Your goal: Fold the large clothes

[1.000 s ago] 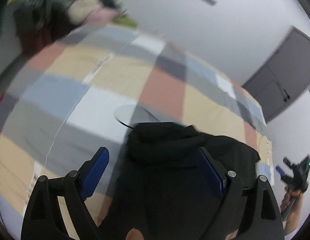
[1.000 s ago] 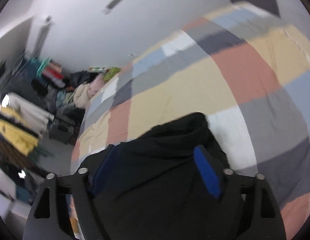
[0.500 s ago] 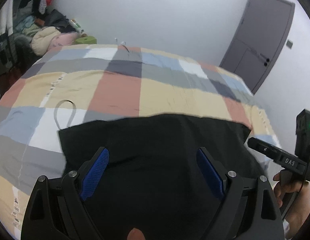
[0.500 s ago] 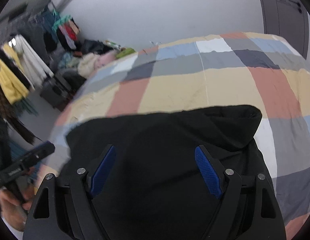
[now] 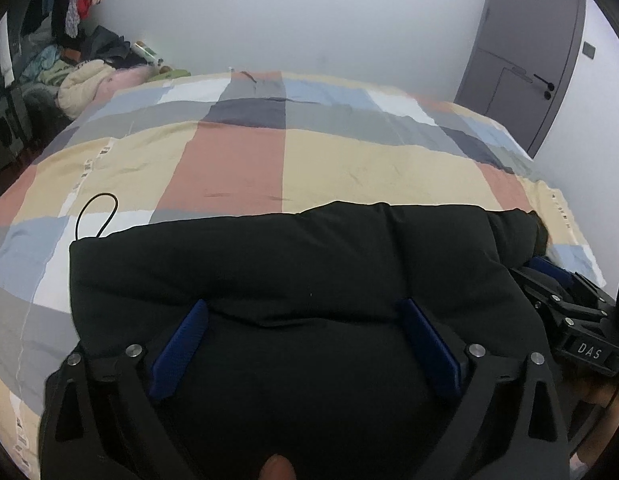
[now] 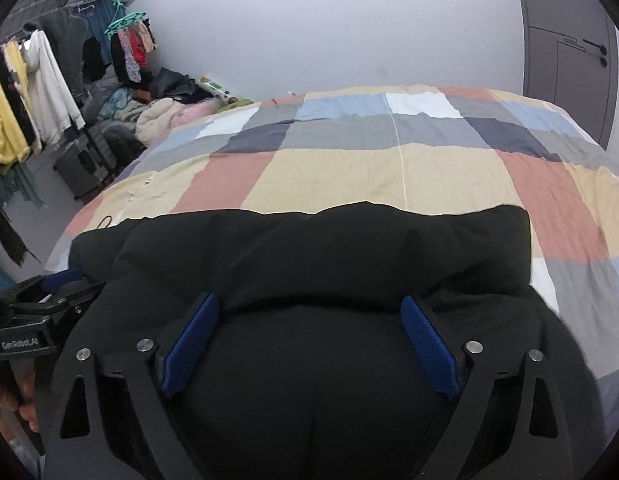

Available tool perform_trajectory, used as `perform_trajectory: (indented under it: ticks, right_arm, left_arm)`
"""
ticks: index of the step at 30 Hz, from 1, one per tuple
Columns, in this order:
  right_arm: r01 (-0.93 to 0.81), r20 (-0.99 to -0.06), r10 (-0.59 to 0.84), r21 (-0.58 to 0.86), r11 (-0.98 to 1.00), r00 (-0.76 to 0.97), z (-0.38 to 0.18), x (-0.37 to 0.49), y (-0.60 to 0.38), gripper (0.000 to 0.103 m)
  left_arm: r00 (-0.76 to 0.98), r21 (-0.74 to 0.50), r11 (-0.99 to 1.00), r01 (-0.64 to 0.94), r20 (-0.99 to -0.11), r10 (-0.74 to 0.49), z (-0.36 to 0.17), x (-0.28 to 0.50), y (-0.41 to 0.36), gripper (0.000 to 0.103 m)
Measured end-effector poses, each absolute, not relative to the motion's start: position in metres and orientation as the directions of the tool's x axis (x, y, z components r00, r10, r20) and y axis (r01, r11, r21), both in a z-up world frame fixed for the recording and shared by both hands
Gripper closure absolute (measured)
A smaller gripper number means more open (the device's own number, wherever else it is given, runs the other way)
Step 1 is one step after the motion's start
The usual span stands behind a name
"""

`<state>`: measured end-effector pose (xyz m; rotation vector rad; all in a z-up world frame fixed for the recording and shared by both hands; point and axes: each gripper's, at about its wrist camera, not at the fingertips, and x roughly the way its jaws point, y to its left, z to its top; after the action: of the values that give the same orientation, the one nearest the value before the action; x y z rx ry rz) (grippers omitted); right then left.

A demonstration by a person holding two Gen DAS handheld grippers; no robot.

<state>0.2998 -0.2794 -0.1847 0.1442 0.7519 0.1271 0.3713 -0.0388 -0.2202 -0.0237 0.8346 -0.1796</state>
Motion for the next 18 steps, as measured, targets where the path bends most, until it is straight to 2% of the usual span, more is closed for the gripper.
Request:
perform_trajectory:
  ticks: [13,18]
  right_arm:
    - [-0.058,-0.683,0.151,0.157,0.986,0.714,-0.196,0.312,-0.284,0.007]
    - [-0.04,-0.655,0.123,0.141,0.989,0.745,-0.178,0.29,-0.302,0.004]
  left_arm:
    - [0.638,-0.085,0.983,0.162,-0.751,-0.17,-0.226,0.382,-0.036,0.003]
    - [0.692,-0.036,0.993,0.116,-0.714,-0.107,-0.209,0.364,-0.001,0.003]
